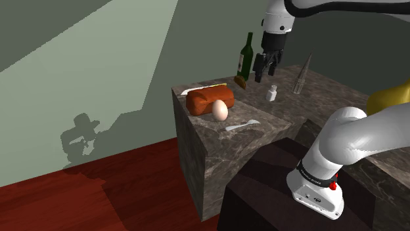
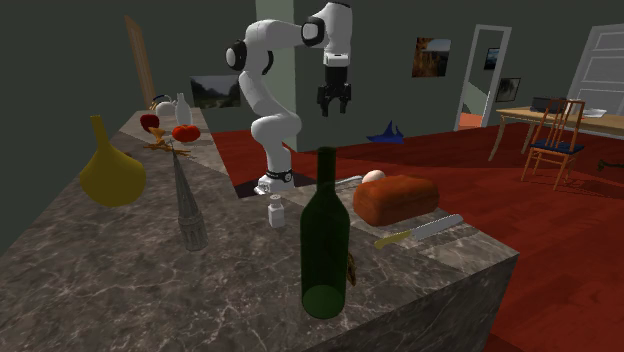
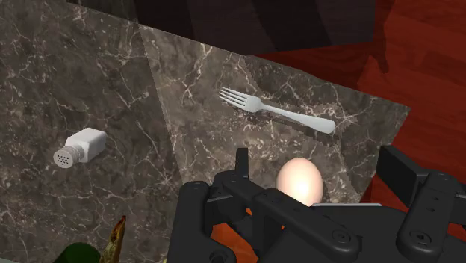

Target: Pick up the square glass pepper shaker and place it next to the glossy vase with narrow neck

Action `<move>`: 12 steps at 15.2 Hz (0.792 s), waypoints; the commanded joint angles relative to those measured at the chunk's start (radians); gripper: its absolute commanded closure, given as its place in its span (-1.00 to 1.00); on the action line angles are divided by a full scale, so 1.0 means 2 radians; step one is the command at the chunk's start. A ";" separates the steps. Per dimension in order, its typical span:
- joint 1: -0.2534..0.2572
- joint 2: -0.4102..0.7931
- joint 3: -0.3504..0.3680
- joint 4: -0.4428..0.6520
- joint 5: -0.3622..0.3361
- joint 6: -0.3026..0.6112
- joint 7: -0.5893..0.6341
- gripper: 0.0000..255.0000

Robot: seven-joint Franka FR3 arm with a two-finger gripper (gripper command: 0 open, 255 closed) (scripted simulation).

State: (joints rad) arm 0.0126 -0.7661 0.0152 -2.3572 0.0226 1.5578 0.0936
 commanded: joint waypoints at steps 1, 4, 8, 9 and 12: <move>0.000 0.000 0.000 0.000 0.000 0.000 0.000 -1.00; -0.012 0.001 -0.026 -0.025 -0.022 0.033 -0.028 -1.00; -0.030 0.013 -0.063 -0.051 -0.050 0.079 -0.065 -1.00; -0.035 0.018 -0.072 -0.056 -0.057 0.091 -0.074 -1.00; -0.048 0.036 -0.101 -0.067 -0.076 0.129 -0.101 -1.00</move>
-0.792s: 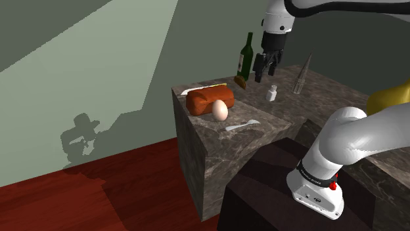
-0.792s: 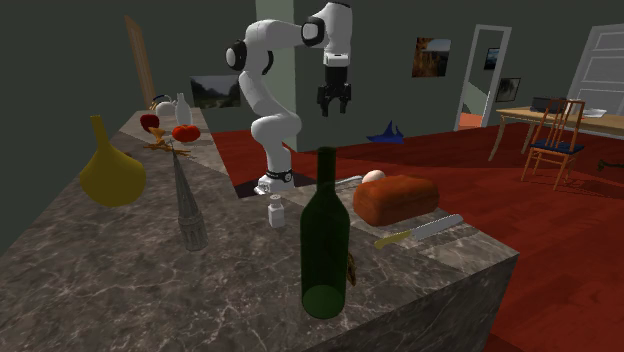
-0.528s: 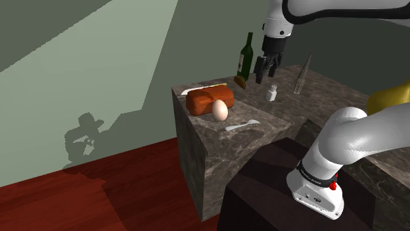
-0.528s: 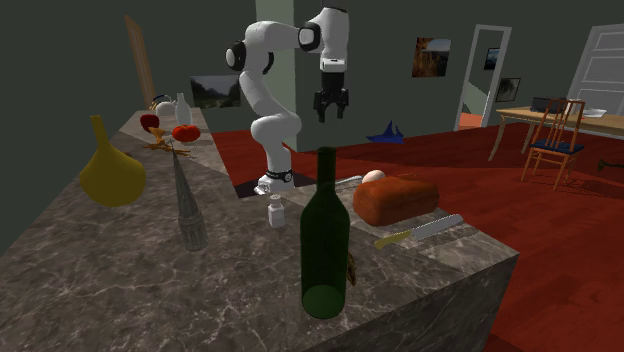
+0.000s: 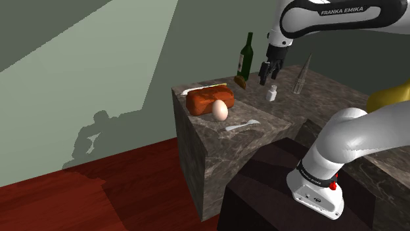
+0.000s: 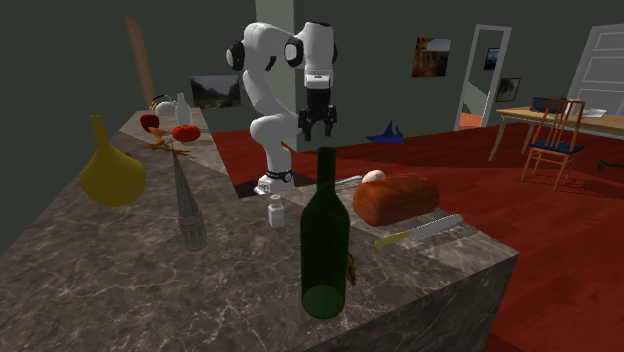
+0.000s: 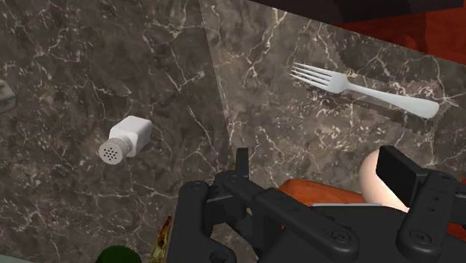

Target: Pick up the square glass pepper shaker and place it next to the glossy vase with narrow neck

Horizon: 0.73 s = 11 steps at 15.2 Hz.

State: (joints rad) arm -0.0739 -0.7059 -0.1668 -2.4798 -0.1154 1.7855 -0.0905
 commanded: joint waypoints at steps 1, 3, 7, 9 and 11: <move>-0.008 0.014 -0.019 -0.008 -0.012 0.028 -0.018 -1.00; -0.016 0.031 -0.039 -0.010 -0.023 0.054 -0.037 -1.00; -0.028 0.074 -0.079 -0.008 -0.038 0.107 -0.074 -1.00; -0.032 0.099 -0.100 -0.003 -0.042 0.133 -0.093 -1.00; -0.035 0.127 -0.120 0.005 -0.043 0.159 -0.114 -1.00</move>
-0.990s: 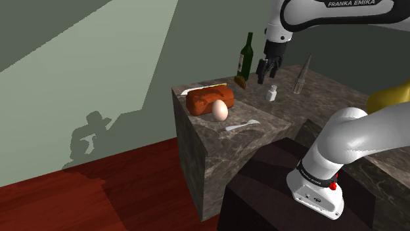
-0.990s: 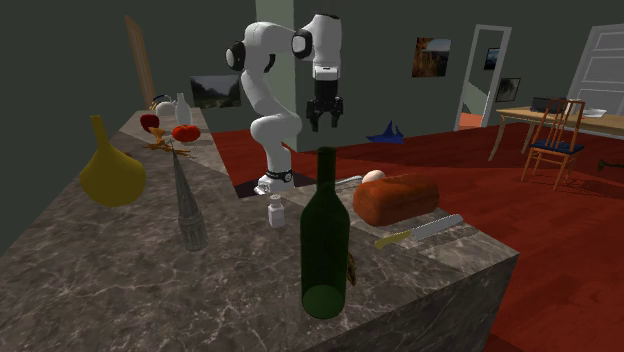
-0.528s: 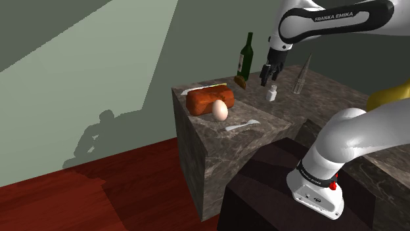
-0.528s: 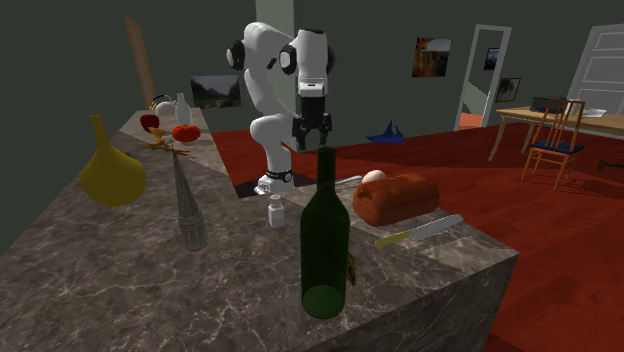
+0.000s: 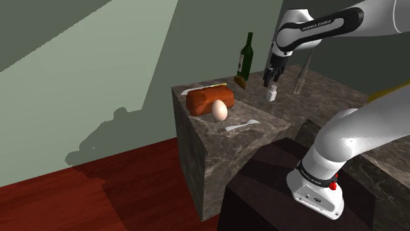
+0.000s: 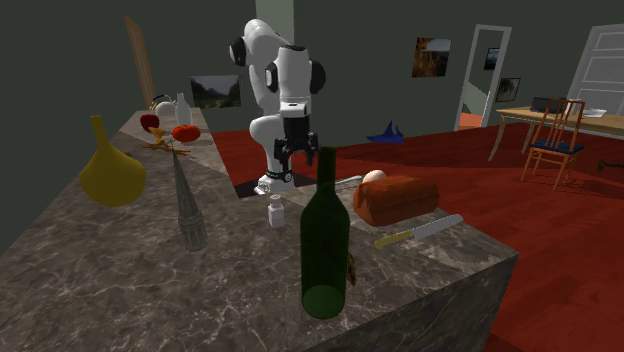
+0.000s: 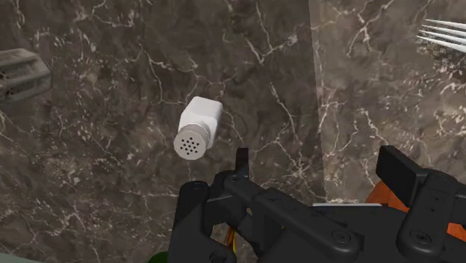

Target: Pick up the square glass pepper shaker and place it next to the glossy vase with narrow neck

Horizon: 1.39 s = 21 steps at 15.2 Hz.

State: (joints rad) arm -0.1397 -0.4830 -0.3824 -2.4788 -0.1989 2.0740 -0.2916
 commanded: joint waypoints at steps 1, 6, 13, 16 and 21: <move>-0.003 0.030 -0.023 0.009 0.000 0.028 -0.024 -1.00; -0.001 0.110 -0.076 0.043 0.025 0.087 -0.086 -1.00; 0.004 0.166 -0.099 0.044 0.056 0.141 -0.122 -1.00; 0.006 0.181 -0.102 0.038 0.066 0.160 -0.129 -1.00; 0.006 0.181 -0.102 0.038 0.066 0.160 -0.129 -1.00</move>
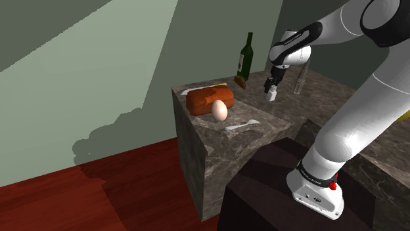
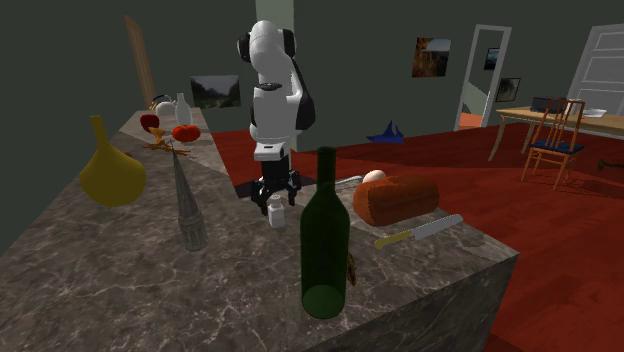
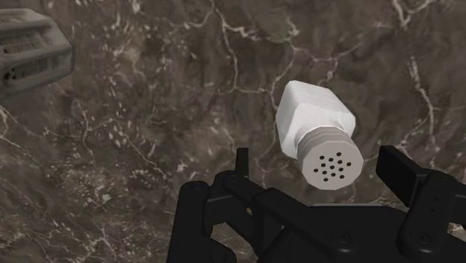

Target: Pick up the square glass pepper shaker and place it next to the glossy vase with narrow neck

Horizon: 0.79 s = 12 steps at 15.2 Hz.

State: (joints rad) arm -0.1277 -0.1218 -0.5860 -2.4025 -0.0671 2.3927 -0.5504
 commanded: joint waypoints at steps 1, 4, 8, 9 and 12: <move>0.000 0.000 0.000 0.000 0.000 0.000 0.000 -1.00; 0.000 0.000 0.000 0.000 0.000 0.000 0.000 1.00; 0.000 0.000 0.000 0.000 0.000 0.000 0.000 1.00; 0.000 0.000 0.000 0.000 0.000 0.000 0.000 1.00; 0.000 0.000 0.000 0.000 0.000 0.000 0.000 1.00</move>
State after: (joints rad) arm -0.1276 -0.1216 -0.5860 -2.4022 -0.0669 2.3931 -0.5504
